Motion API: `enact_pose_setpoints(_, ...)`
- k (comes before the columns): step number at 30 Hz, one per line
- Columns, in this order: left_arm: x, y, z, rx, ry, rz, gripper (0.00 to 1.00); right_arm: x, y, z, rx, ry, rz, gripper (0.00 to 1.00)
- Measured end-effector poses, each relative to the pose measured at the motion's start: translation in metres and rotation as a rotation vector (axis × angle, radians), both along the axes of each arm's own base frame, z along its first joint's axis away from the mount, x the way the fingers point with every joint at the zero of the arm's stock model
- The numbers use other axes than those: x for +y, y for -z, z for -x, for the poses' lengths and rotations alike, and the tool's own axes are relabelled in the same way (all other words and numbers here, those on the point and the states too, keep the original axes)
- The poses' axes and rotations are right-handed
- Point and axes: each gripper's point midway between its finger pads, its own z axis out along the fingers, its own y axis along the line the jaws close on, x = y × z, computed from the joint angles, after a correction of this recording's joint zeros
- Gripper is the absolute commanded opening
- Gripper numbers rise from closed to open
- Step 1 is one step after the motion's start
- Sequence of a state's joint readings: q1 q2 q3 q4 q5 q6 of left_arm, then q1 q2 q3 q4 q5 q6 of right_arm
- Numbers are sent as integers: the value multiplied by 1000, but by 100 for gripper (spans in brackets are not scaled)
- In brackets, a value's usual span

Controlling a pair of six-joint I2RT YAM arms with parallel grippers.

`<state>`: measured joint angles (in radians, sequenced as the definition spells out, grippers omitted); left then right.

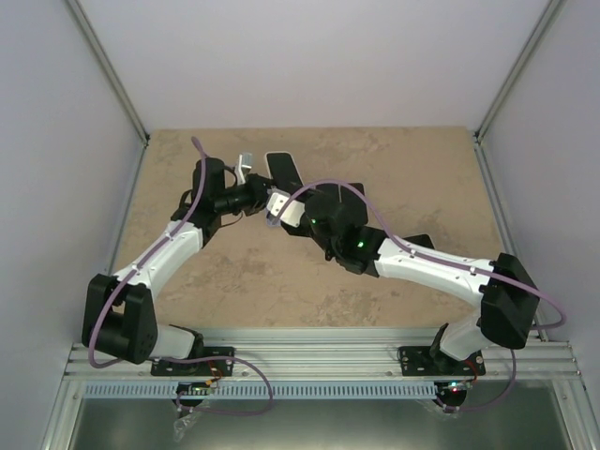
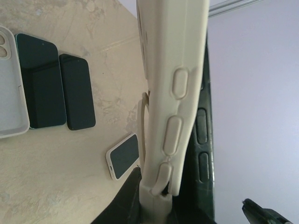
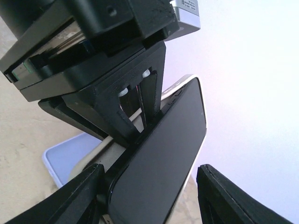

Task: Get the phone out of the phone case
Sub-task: Remove the phone case from the phone.

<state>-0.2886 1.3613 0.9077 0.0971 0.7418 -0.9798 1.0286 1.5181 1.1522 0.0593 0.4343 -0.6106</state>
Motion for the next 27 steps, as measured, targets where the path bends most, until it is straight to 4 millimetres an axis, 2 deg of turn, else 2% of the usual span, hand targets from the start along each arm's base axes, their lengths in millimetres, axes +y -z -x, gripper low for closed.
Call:
enact_pose_setpoints(5,1,-2,-2,0,-8,10,0,1,1,-1,-48,1,25,37)
enact_pose_setpoints(9,1,-5,-4,-8,-13,19,0,3,1,-2,-71,-4,45,28)
enact_pose_setpoints(15,2,-8,-5,-25,-16,24,0,4,0,-1,-90,-10,65,24)
enact_pose_setpoints(19,3,-8,-6,-24,-20,29,0,4,0,-2,-100,-13,79,15)
enact_pose_setpoints(24,4,-6,-6,-8,-28,38,0,3,-1,-4,-111,-7,92,10)
enact_pose_setpoints(27,5,-7,-7,0,-33,43,0,1,-5,-7,-114,2,86,3)
